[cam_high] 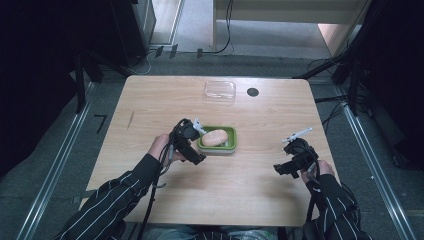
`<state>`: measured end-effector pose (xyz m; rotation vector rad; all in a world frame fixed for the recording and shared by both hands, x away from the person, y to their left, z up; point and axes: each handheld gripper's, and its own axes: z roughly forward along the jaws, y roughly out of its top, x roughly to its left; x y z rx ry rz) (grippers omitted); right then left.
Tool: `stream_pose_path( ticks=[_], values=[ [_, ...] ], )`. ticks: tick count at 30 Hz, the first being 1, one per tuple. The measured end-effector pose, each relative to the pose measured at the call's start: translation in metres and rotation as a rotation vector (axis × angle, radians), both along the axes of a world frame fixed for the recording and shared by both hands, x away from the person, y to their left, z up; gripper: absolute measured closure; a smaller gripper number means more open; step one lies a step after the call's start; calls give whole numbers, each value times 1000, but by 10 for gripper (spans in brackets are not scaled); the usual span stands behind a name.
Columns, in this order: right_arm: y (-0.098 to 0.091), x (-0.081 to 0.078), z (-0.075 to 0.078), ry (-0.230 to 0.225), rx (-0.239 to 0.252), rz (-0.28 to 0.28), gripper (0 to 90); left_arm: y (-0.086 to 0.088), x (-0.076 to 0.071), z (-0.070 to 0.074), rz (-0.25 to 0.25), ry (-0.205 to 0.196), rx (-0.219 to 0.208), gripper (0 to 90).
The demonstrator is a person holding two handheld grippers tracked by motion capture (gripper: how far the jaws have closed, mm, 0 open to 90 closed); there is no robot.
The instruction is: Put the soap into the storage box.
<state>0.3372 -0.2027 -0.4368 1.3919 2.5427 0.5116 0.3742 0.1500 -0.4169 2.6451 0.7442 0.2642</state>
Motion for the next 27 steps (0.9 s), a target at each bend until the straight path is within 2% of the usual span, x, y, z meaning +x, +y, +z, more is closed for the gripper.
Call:
stream_pose_path(
  ticks=[4, 14, 27],
  values=[
    [0, 0, 0, 1, 0, 0, 154, 6, -4, -2, 8, 4, 12, 76],
    [1, 0, 0, 0, -1, 0, 154, 20, -20, 0, 34, -31, -14, 71],
    [1, 0, 0, 0, 0, -3, 154, 39, -38, -5, 64, -14, -7, 68]
  ],
)
